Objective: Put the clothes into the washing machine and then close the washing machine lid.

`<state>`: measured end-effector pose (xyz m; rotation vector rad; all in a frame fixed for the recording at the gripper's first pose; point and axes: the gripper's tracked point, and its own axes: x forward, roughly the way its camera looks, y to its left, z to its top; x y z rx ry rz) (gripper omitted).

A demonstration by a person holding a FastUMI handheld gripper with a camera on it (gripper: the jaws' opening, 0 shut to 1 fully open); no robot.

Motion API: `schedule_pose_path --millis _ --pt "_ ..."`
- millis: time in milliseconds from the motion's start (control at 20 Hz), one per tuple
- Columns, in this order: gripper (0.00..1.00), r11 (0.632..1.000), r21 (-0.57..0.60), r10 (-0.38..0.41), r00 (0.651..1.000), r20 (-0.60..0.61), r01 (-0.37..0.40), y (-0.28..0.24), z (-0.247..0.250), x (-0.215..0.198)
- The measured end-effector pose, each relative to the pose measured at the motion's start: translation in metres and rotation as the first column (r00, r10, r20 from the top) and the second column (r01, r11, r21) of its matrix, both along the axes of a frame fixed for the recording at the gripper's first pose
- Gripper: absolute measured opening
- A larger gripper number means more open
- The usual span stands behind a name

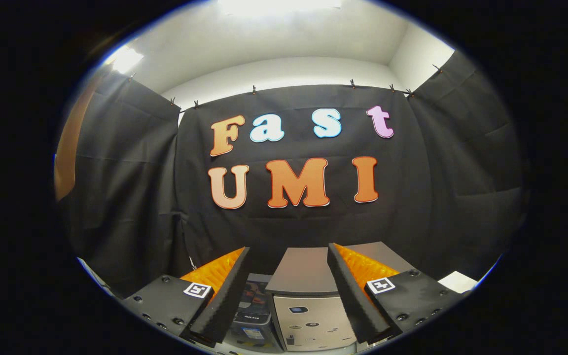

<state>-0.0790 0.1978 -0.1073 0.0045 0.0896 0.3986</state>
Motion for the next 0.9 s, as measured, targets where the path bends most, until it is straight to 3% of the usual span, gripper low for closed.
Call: schedule_pose_path --millis 900 --pt "0.99 0.999 0.015 0.03 1.0 -0.008 -0.03 0.013 -0.003 0.0"
